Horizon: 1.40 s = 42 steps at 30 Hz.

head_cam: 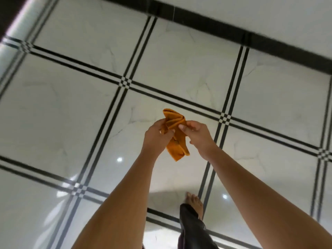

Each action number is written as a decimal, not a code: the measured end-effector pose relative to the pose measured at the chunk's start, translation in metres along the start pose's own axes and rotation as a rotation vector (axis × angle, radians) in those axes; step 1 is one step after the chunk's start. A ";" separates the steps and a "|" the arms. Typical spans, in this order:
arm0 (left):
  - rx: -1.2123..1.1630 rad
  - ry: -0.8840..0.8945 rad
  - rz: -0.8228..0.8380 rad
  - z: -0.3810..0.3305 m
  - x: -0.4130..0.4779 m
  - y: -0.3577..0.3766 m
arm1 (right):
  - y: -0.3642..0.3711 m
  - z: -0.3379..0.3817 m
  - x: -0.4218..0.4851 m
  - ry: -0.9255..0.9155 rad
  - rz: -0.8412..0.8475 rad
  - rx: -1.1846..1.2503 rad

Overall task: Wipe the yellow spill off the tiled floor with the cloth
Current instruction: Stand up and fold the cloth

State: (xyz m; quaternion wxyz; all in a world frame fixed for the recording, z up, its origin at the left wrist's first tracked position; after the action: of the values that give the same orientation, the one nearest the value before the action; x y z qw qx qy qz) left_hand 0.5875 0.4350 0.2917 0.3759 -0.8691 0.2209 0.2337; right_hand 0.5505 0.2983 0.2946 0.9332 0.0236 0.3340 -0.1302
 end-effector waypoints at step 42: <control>-0.420 0.244 -0.507 -0.338 -0.533 -0.209 | -0.072 0.360 -0.512 -0.137 0.455 0.294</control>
State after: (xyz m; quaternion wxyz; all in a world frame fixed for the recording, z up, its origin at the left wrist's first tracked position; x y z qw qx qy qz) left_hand 0.3630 0.4199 0.9175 0.2059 -0.9762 -0.0115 0.0677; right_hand 0.3734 0.2985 0.8990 0.9455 0.2244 0.2335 0.0344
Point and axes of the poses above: each hand's wrist, its own x-axis towards the middle knuckle, its own y-axis out of the palm, z = x × y, the point moved 6 cm from there along x, towards the middle knuckle, and after that the axes turned 12 degrees about x, right-handed, at the moved point
